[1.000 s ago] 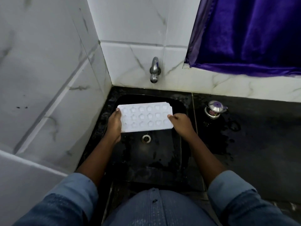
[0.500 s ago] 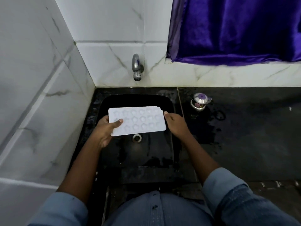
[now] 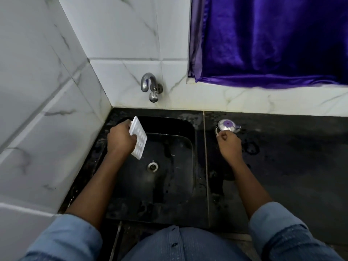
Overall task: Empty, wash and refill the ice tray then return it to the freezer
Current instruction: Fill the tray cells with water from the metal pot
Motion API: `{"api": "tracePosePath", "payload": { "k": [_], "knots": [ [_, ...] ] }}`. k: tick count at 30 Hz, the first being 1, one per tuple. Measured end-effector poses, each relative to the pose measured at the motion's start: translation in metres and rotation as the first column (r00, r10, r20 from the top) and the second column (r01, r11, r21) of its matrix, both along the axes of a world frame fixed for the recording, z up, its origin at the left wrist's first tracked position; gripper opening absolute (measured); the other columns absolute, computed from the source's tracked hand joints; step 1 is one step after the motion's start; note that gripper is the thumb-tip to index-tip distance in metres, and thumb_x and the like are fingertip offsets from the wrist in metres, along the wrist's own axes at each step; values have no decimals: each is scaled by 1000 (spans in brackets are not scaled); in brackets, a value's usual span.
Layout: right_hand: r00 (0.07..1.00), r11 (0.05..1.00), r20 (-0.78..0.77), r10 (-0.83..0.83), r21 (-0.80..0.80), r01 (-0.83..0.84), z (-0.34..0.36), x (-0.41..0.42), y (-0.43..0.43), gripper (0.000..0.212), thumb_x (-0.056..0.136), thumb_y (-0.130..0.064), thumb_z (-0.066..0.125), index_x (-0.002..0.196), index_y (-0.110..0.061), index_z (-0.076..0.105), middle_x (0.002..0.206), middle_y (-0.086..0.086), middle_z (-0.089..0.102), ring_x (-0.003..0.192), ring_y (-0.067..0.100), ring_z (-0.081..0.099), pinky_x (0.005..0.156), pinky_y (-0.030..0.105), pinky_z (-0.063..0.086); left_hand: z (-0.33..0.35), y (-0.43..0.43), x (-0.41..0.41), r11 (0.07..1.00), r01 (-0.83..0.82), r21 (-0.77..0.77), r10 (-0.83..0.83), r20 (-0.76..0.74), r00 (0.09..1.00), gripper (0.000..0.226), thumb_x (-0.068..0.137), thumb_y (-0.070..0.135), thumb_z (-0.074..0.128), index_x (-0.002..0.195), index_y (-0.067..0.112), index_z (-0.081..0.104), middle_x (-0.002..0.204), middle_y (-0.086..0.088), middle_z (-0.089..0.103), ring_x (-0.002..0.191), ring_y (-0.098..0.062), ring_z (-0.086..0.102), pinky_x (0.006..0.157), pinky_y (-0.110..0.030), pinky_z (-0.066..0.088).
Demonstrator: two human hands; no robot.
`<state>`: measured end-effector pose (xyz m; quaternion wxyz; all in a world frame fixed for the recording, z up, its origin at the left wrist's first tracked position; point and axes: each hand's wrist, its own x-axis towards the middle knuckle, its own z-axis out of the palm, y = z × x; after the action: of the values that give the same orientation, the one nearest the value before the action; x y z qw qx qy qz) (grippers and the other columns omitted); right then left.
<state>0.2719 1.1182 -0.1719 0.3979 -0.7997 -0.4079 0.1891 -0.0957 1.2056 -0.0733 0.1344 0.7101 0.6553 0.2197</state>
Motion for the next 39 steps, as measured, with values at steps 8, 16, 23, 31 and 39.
{"api": "tracePosePath", "payload": {
  "k": [8,16,23,31,39],
  "knots": [
    [991,991,-40,-127,47,128,-14,62,11,20,95,-2,62,110,-2,75,107,23,73,100,37,69,77,28,42,9,-24,24,996,-79,32,77,76,994,38,85,8,73,122,13,70,109,-14,77,101,-39,70,85,-42,54],
    [972,992,-202,-123,10,128,-32,129,34,24,106,-26,55,105,-6,68,113,21,64,103,36,63,83,33,43,15,-53,42,993,-116,-3,112,308,945,40,88,18,80,126,17,69,108,2,73,97,-21,69,86,-36,52],
    [932,999,-361,-30,16,39,-44,154,53,39,103,-47,53,78,-21,66,73,7,61,61,20,55,61,32,42,-9,-82,69,957,-84,-278,241,597,765,32,87,13,85,115,14,69,101,-4,79,87,-24,78,71,-41,63],
    [914,994,-393,103,10,-108,-55,158,74,52,103,-40,63,73,3,66,67,7,61,63,15,55,66,32,40,-25,-93,106,828,152,-540,442,794,416,37,93,9,74,129,2,66,117,-21,77,104,-40,76,79,-46,63],
    [906,987,-392,159,28,-161,-58,156,74,58,106,-44,59,58,-12,56,56,4,53,45,3,45,51,20,37,-56,-101,128,732,212,-648,591,758,277,46,99,28,65,136,1,60,130,-21,72,111,-38,74,86,-47,65]
  ]
}}
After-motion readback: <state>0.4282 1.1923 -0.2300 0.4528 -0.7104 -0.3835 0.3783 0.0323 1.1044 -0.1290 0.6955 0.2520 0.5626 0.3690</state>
